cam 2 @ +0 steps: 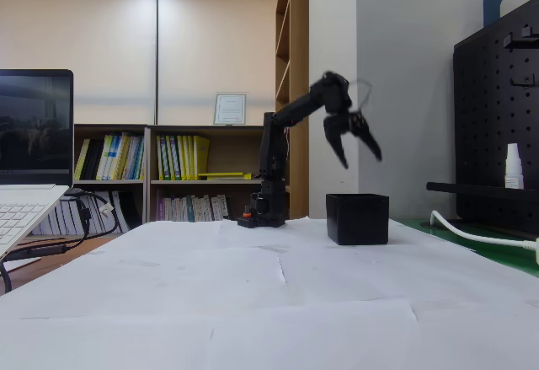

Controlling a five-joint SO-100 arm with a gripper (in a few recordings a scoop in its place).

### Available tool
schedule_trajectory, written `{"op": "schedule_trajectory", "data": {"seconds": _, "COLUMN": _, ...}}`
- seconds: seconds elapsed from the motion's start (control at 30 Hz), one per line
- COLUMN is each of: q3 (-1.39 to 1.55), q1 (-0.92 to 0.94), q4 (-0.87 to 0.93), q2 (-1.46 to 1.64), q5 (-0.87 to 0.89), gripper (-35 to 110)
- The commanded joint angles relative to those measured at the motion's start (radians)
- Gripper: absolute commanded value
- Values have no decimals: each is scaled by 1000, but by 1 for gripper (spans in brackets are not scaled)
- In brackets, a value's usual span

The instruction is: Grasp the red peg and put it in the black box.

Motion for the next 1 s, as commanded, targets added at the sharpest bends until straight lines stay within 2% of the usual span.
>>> {"op": "schedule_trajectory", "data": {"seconds": 0.0, "q3": -61, "q1": 101, "q4": 89, "q2": -296, "q5": -166, "gripper": 31}}
{"op": "schedule_trajectory", "data": {"seconds": 0.23, "q3": -936, "q1": 494, "q4": -212, "q2": -831, "q5": -451, "gripper": 30}}
{"op": "schedule_trajectory", "data": {"seconds": 0.33, "q3": -1224, "q1": 609, "q4": -296, "q2": -966, "q5": -482, "gripper": 12}}
{"op": "schedule_trajectory", "data": {"seconds": 0.5, "q3": -1509, "q1": 594, "q4": -387, "q2": -1060, "q5": -499, "gripper": 0}}
{"op": "schedule_trajectory", "data": {"seconds": 0.6, "q3": -1709, "q1": 534, "q4": -457, "q2": -1230, "q5": -469, "gripper": 0}}
{"op": "schedule_trajectory", "data": {"seconds": 0.7, "q3": -1848, "q1": 508, "q4": -534, "q2": -1258, "q5": -453, "gripper": 0}}
{"op": "schedule_trajectory", "data": {"seconds": 0.97, "q3": -2160, "q1": 586, "q4": -577, "q2": -1440, "q5": -626, "gripper": 0}}
